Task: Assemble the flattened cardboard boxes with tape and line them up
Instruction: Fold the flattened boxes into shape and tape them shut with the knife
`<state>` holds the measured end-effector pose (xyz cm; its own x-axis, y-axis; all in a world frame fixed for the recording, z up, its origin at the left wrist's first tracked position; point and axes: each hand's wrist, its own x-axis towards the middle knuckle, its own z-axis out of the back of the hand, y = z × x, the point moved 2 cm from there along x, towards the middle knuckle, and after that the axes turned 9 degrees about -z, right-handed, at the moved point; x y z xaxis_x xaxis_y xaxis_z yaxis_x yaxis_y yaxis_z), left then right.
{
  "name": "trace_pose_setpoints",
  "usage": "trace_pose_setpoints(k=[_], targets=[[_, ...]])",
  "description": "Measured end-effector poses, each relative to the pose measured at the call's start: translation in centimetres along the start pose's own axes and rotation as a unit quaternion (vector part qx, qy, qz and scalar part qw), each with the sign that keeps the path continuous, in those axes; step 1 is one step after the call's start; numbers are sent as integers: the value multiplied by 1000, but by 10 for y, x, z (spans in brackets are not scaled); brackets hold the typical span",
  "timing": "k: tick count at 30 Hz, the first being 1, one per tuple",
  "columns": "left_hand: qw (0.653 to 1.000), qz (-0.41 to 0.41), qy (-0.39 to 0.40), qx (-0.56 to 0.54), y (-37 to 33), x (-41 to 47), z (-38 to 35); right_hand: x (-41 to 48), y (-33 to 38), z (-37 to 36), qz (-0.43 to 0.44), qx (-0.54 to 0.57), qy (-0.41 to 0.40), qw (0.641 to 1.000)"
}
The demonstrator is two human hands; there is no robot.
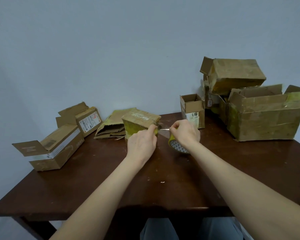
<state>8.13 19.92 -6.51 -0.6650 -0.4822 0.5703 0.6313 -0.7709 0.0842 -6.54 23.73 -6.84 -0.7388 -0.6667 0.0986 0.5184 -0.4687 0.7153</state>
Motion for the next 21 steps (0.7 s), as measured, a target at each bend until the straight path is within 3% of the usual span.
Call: trace_pose_setpoints(k=[9, 14, 21], targets=[[1000, 12, -6, -19, 4, -3, -10, -3, -4, 2, 3, 42, -7, 999], [997, 46, 55, 10, 2, 1, -21, -6, -3, 7, 12, 31, -6, 999], [989, 106, 62, -76, 18, -18, -31, 2, -15, 16, 1, 67, -11, 998]])
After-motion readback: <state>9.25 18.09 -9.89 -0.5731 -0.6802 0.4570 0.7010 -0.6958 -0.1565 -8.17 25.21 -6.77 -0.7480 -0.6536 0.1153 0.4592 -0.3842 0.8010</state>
